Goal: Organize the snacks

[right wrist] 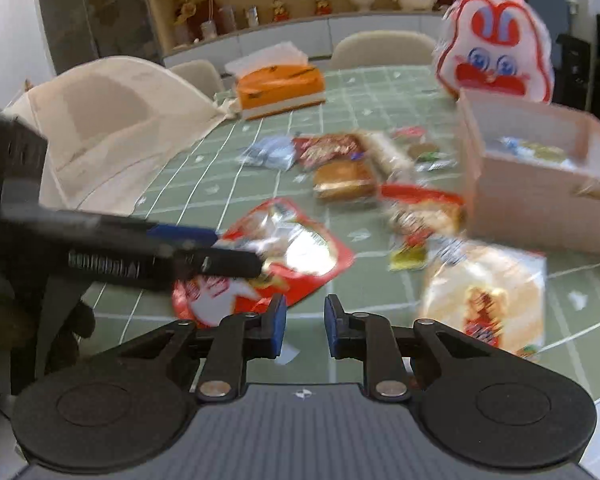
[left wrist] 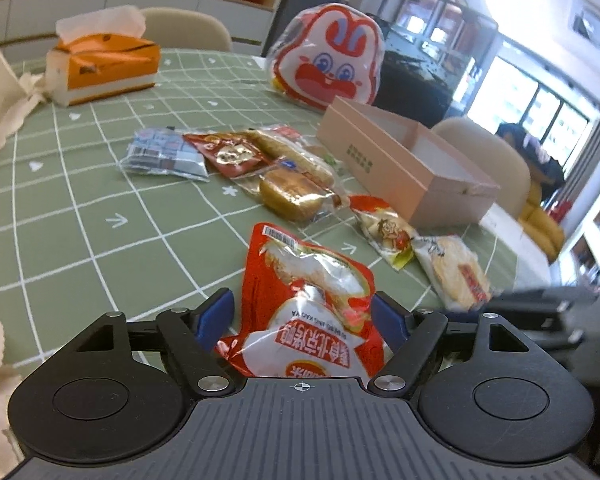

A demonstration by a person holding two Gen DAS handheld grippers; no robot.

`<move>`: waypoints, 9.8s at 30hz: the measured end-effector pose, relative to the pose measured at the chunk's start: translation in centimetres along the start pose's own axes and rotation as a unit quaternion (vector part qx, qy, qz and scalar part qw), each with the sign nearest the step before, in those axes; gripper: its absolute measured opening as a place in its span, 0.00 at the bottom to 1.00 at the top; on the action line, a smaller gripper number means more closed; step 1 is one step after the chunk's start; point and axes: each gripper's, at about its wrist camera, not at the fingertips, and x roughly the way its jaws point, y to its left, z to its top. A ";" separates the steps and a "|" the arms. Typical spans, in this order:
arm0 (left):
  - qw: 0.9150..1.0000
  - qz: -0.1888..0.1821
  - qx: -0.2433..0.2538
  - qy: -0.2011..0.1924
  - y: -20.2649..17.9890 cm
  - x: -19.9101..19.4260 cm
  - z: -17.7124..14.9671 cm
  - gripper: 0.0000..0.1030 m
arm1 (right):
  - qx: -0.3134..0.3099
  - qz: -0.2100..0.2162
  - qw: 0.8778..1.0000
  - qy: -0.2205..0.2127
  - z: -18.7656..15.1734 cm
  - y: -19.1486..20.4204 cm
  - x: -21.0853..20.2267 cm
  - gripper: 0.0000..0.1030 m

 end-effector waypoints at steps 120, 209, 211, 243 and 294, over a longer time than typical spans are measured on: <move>0.994 -0.079 -0.077 0.013 -2.8 1.4 -1.6 0.28 | 0.069 -0.187 0.980 -0.015 -0.6 -8.5 -1.4 0.79; 0.972 0.156 -0.147 -0.096 8.6 7.6 12.8 0.35 | -0.031 -0.058 0.998 -0.007 13.3 -6.9 5.4 0.83; 0.975 0.167 -0.125 -0.079 8.8 9.6 13.5 0.35 | -0.028 -0.035 0.999 0.006 12.2 -5.7 6.5 0.83; 0.998 0.065 -0.023 -0.013 5.1 0.1 3.8 0.31 | -0.124 0.013 0.992 0.031 5.6 0.4 5.8 0.61; 0.980 0.138 0.145 0.009 -2.9 0.7 0.6 0.57 | 0.017 -0.064 0.997 -0.042 3.6 -6.1 2.7 0.70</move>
